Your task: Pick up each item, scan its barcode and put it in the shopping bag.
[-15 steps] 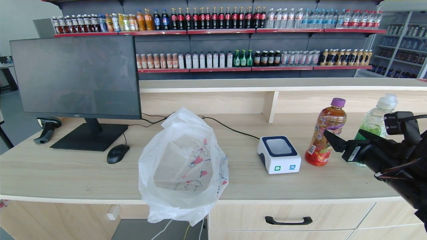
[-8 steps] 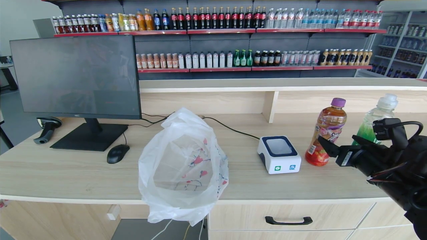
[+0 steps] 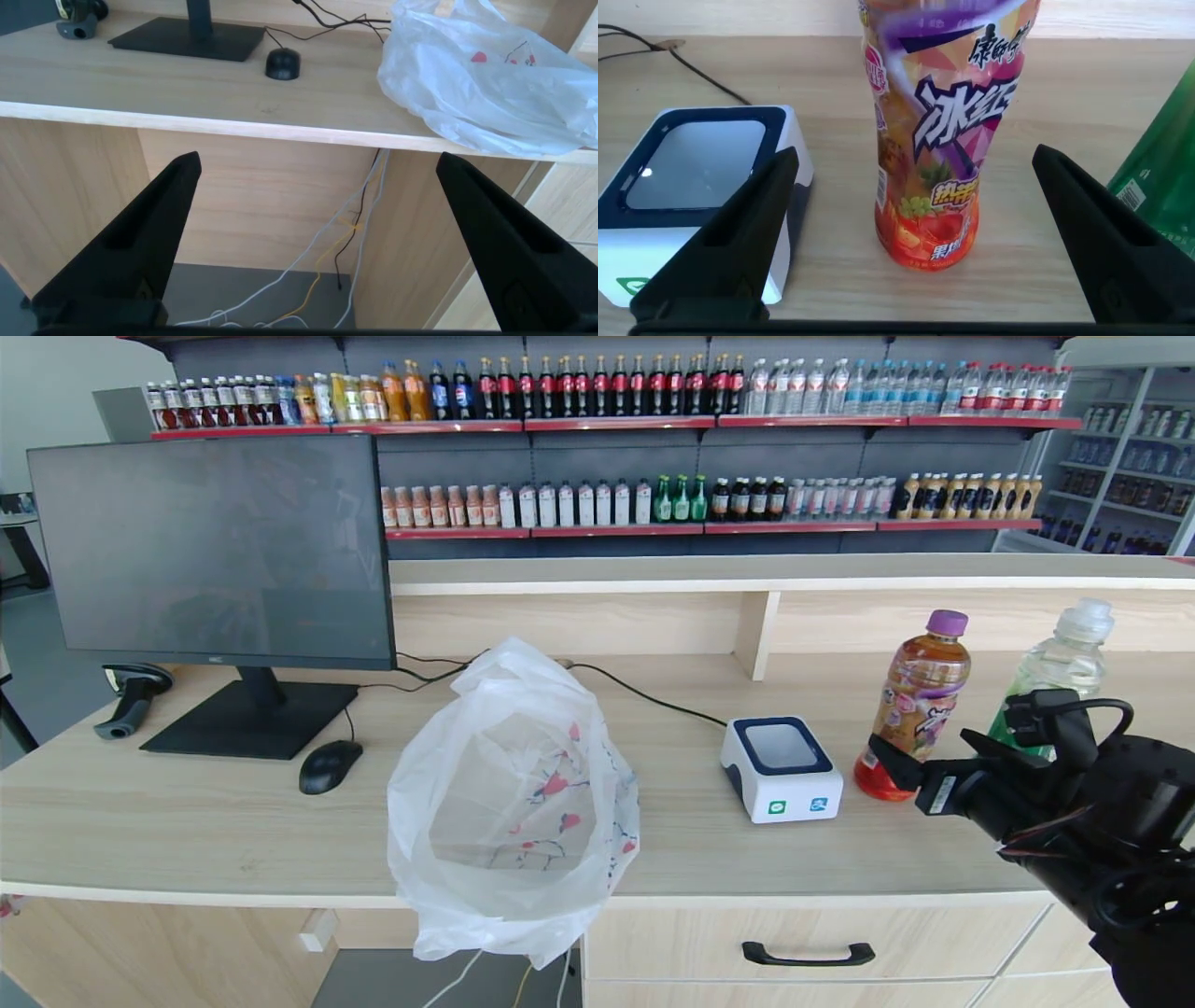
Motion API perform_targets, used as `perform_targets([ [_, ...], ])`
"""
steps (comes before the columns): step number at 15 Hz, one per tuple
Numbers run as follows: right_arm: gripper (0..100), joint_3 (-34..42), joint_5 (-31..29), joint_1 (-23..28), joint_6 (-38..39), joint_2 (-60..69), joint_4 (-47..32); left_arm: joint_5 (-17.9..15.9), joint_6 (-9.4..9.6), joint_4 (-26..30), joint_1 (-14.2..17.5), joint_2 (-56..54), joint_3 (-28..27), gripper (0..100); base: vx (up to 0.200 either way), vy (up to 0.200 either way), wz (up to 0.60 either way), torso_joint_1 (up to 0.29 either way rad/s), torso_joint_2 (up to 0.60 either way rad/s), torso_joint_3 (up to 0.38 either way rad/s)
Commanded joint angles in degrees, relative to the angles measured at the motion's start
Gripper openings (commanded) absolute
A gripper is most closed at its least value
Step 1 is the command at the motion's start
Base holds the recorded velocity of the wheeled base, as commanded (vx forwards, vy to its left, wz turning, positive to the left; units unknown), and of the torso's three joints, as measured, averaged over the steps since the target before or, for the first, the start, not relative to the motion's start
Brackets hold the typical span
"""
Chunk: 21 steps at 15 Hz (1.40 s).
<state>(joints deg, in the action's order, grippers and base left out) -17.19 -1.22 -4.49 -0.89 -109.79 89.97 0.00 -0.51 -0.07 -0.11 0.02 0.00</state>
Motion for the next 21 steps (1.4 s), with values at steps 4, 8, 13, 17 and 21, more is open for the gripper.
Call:
perform_targets([
  [4, 100, -1.4, 0.0, -0.1, -0.1, -1.6, 0.0, 0.0, -0.02, 0.0, 0.0, 0.0, 0.0, 100, 0.0, 0.0, 0.0, 0.0, 0.0, 0.0],
  [8, 100, -3.8, 0.0, 0.1, 0.0, -3.6, 0.0, 0.0, -0.02, 0.0, 0.0, 0.0, 0.0, 100, 0.0, 0.0, 0.0, 0.0, 0.0, 0.0],
  [13, 100, -8.4, -0.1, 0.3, -0.2, -5.3, 0.0, 0.0, -0.02, 0.0, 0.0, 0.0, 0.0, 100, 0.0, 0.0, 0.0, 0.0, 0.0, 0.0],
  [17, 100, -12.0, -0.2, 0.4, -0.2, -6.5, 0.0, 0.0, -0.02, 0.0, 0.0, 0.0, 0.0, 100, 0.0, 0.0, 0.0, 0.0, 0.0, 0.0],
  [21, 100, -13.4, 0.0, 0.9, -0.4, -8.0, 0.0, 0.0, -0.02, 0.0, 0.0, 0.0, 0.0, 100, 0.0, 0.0, 0.0, 0.0, 0.0, 0.0],
])
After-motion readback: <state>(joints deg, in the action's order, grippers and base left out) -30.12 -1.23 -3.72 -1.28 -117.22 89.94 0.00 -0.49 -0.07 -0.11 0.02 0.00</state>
